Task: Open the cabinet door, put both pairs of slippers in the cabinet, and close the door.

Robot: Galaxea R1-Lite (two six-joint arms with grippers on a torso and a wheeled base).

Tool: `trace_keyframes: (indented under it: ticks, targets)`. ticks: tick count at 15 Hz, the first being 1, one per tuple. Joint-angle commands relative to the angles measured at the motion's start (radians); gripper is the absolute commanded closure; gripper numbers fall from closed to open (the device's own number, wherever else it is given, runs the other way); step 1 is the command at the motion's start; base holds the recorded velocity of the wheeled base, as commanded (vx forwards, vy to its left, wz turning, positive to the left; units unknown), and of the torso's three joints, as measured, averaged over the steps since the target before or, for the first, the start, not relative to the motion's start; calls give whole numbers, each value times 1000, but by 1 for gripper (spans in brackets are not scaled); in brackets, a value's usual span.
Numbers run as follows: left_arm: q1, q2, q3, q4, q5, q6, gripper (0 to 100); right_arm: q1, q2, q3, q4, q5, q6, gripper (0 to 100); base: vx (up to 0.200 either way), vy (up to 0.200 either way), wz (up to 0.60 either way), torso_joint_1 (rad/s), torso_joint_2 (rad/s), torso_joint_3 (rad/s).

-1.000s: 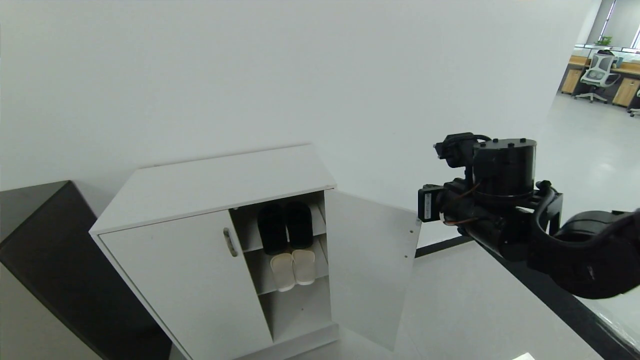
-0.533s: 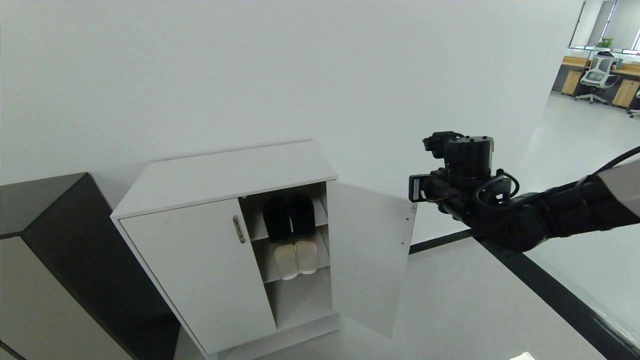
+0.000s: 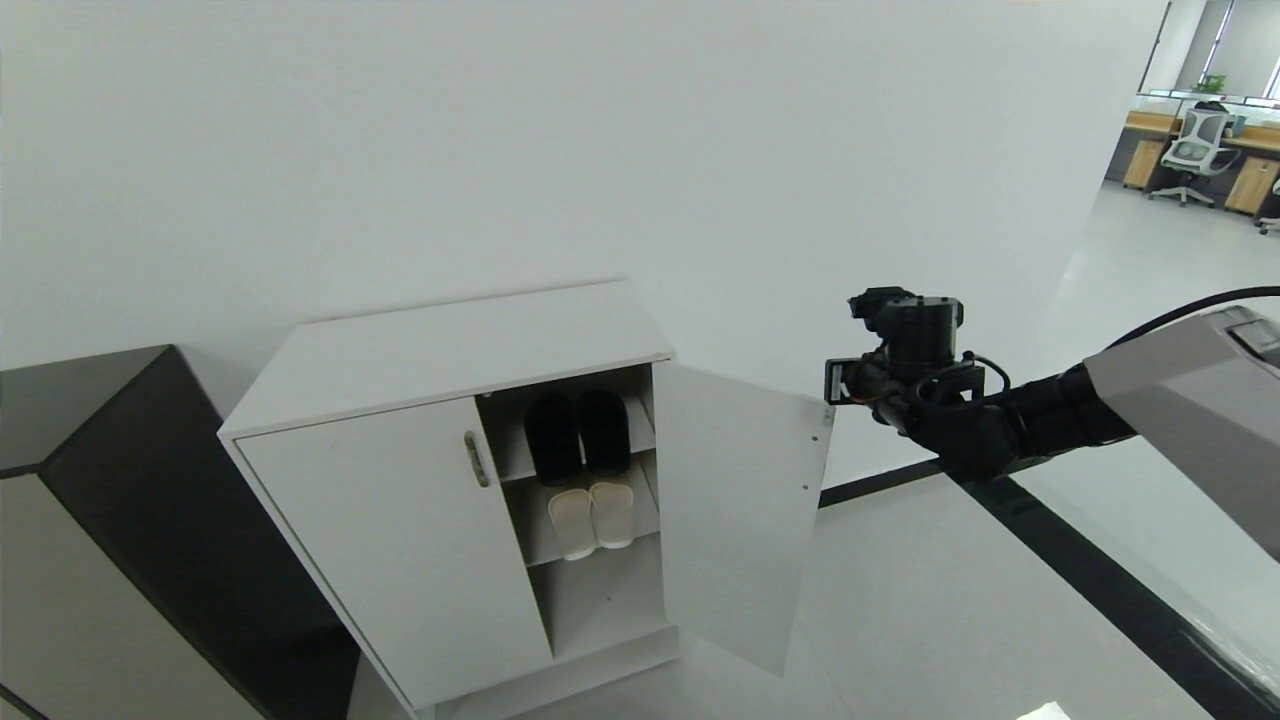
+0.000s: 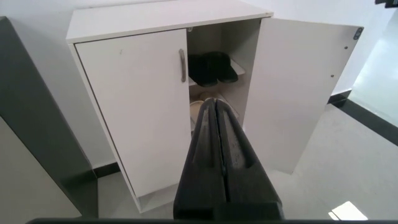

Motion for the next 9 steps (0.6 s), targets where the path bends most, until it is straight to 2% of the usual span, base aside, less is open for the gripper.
trace_keyframes:
  ticks: [1,9]
  targets:
    - [0,0,0,0,0,-1,100,-14,42,-14,0,0,0,100,0,0,0,0,0,0]
    - [0,0,0,0,0,-1,100,-14,76,-27,0,6,0,100,0,0,0,0,0,0]
